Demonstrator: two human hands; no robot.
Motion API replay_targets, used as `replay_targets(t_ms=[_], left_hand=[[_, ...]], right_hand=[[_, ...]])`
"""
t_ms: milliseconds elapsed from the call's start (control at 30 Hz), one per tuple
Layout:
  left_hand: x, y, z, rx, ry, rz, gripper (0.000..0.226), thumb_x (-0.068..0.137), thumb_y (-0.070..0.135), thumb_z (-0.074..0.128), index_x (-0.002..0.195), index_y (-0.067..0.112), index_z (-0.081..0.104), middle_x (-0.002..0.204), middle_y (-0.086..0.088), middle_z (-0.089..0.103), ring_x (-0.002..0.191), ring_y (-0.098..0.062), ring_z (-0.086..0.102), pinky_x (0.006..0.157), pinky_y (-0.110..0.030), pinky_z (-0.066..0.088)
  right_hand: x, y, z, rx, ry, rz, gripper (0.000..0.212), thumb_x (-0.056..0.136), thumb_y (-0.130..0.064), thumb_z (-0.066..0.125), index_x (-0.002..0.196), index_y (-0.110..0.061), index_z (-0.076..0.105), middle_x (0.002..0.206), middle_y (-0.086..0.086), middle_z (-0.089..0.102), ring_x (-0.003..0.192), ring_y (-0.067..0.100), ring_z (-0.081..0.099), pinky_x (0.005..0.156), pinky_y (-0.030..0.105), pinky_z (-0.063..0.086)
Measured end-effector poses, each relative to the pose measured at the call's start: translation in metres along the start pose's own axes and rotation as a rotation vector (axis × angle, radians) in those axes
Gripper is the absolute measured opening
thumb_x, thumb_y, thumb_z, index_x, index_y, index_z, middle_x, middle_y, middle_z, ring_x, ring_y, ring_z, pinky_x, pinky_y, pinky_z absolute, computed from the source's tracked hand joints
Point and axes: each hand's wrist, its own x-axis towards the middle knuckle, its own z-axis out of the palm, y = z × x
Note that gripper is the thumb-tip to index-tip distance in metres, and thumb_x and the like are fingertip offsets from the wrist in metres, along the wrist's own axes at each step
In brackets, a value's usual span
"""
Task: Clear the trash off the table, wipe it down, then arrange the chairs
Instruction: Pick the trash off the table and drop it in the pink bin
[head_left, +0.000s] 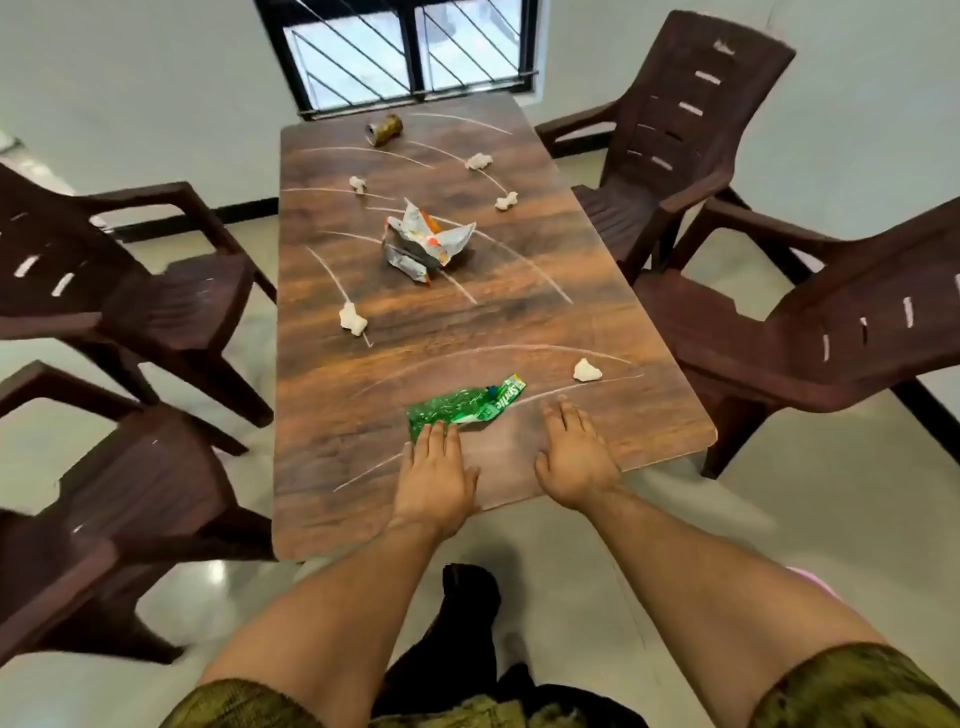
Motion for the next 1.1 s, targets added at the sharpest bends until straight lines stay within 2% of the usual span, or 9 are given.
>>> replay_targets(t_ms=[167,300,400,500,600,733,867,1000,1100], left_hand=[[0.068,-0.009,-0.003,0.055,-0.004,-0.037,0.072,0.099,0.037,0.044,0.159,0.01,0.016,0.167,-0.013,0.015,0.154,-0.03,0.009,0.123,-0.056,0.005],[0.107,-0.021,-0.006,0.11,-0.111,0.008,0.065,0.098,0.027,0.045,0.157,0.013,0.02,0.16,-0.011,0.027,0.15,-0.032,0.02,0.12,-0.057,0.017],[0.128,-0.026,-0.012,0.178,-0.174,0.105,0.059,0.099,0.022,0.041,0.155,0.013,0.023,0.148,-0.01,0.041,0.136,-0.03,0.039,0.109,-0.046,0.033],[0.143,-0.025,-0.018,0.191,-0.187,0.142,0.059,0.098,0.025,0.048,0.152,0.011,0.029,0.14,-0.009,0.048,0.128,-0.031,0.048,0.101,-0.043,0.036],[0.152,-0.019,-0.02,0.156,-0.125,0.124,0.06,0.094,0.017,0.05,0.151,0.01,0.034,0.138,-0.01,0.051,0.125,-0.031,0.051,0.101,-0.043,0.038],[0.161,0.004,-0.023,0.115,-0.122,0.169,0.066,0.094,0.018,0.052,0.154,0.01,0.028,0.143,-0.009,0.047,0.129,-0.03,0.048,0.104,-0.043,0.036],[0.163,0.062,-0.027,0.11,-0.118,0.327,0.062,0.099,0.017,0.044,0.157,0.011,0.021,0.15,-0.008,0.04,0.135,-0.028,0.041,0.109,-0.041,0.032],[0.157,0.156,-0.016,0.085,-0.108,0.522,0.057,0.102,0.017,0.037,0.157,0.012,0.022,0.154,-0.008,0.038,0.14,-0.025,0.037,0.117,-0.04,0.026],[0.142,0.244,0.004,0.11,-0.12,0.666,0.057,0.101,0.019,0.041,0.155,0.013,0.024,0.153,-0.007,0.039,0.139,-0.025,0.037,0.117,-0.039,0.026]], right_hand=[[0.063,0.032,-0.012,0.047,-0.086,0.157,0.066,0.093,-0.024,0.047,0.155,-0.015,0.024,0.165,0.014,0.015,0.147,0.033,0.022,0.115,0.045,0.03],[0.105,0.047,-0.017,-0.001,-0.114,0.194,0.068,0.091,-0.008,0.043,0.155,-0.025,0.024,0.166,0.012,0.005,0.15,0.035,0.011,0.116,0.046,0.027],[0.131,0.049,-0.018,-0.031,-0.117,0.193,0.057,0.096,-0.009,0.038,0.15,-0.029,0.035,0.162,0.014,0.018,0.146,0.036,0.021,0.114,0.044,0.029],[0.143,0.048,-0.016,-0.104,-0.113,0.204,0.043,0.097,-0.011,0.041,0.137,-0.024,0.049,0.144,0.013,0.04,0.131,0.033,0.04,0.103,0.044,0.042],[0.143,0.05,-0.018,-0.103,-0.112,0.249,0.037,0.098,-0.005,0.038,0.127,-0.017,0.057,0.132,0.011,0.047,0.123,0.031,0.047,0.098,0.043,0.047],[0.126,0.059,-0.012,-0.029,-0.138,0.247,0.03,0.1,-0.008,0.039,0.119,-0.014,0.061,0.125,0.011,0.052,0.115,0.03,0.053,0.093,0.044,0.051],[0.082,0.095,-0.007,0.084,-0.093,0.34,0.023,0.099,-0.016,0.05,0.12,-0.02,0.059,0.124,0.007,0.053,0.112,0.027,0.054,0.093,0.041,0.05],[0.01,0.16,-0.004,0.207,0.065,0.508,0.032,0.098,-0.01,0.047,0.125,-0.023,0.059,0.133,0.004,0.052,0.119,0.027,0.053,0.098,0.038,0.047],[-0.06,0.222,-0.002,0.282,0.163,0.673,0.039,0.093,-0.003,0.045,0.124,-0.022,0.06,0.129,0.003,0.053,0.116,0.026,0.053,0.093,0.037,0.047]])
